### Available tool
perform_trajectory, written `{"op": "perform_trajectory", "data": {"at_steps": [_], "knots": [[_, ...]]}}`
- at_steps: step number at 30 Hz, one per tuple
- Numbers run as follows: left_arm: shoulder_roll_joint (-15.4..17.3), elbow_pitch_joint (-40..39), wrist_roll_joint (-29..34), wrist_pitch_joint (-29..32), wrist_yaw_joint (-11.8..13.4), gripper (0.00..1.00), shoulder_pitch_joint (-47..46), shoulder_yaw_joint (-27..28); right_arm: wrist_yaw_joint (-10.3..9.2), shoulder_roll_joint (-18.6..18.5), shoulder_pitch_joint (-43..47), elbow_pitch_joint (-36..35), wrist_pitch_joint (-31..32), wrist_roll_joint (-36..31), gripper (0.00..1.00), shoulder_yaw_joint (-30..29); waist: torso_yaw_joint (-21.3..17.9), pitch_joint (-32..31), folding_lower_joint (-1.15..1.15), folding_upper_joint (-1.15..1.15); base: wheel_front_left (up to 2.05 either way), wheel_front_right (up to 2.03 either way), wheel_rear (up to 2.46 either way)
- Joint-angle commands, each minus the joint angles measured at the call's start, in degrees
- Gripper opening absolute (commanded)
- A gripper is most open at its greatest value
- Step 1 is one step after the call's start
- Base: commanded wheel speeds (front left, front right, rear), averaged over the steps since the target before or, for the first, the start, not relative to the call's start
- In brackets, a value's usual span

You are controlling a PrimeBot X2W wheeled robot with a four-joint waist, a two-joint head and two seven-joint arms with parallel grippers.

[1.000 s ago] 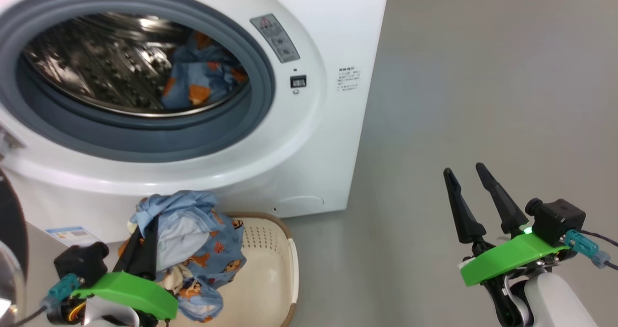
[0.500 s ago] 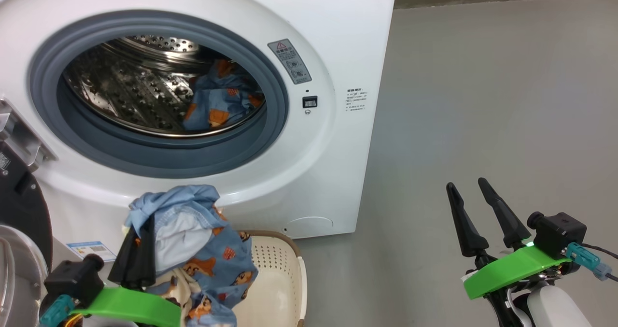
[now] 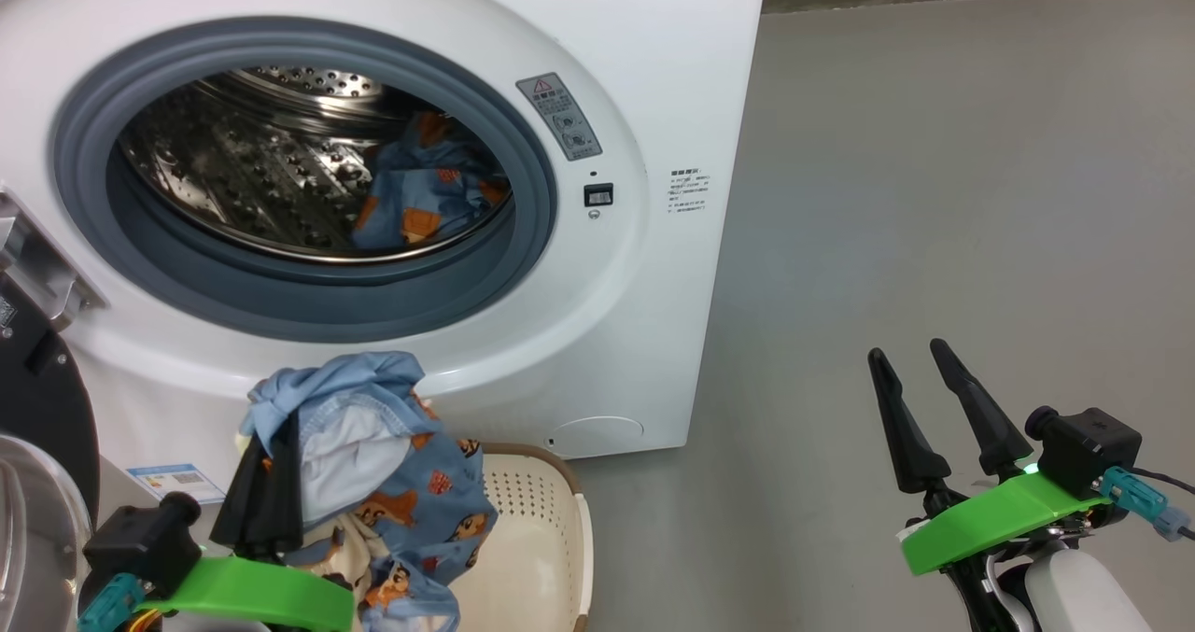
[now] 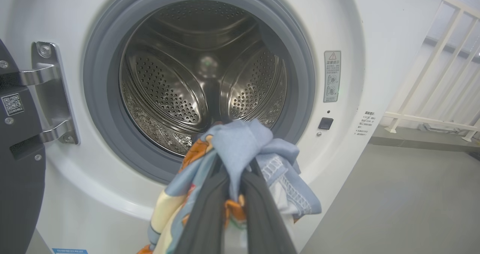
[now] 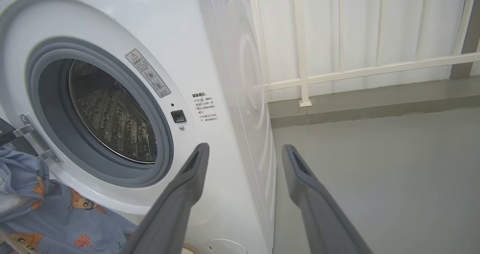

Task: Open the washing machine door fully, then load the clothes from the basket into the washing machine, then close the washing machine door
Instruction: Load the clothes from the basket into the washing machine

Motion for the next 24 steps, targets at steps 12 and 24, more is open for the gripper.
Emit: {"op": "perform_trajectory", "data": {"at_steps": [12, 24], "knots": [[1.8, -0.6, 1.7, 0.0, -0.5, 0.00, -10.4, 2.8, 0.09, -0.7, -1.1, -2.0, -0.3, -0.8, 1.00, 1.4, -0.4, 2.1, 0.00, 0.00, 0.00, 0.00, 0.00], [4.1, 14.3, 0.0, 1.2, -3.0, 0.00, -26.2, 2.7, 0.09, 0.8, -3.9, -3.3, -0.3, -1.2, 1.00, 1.2, -4.9, 11.7, 0.00, 0.00, 0.00, 0.00, 0.00]]}}
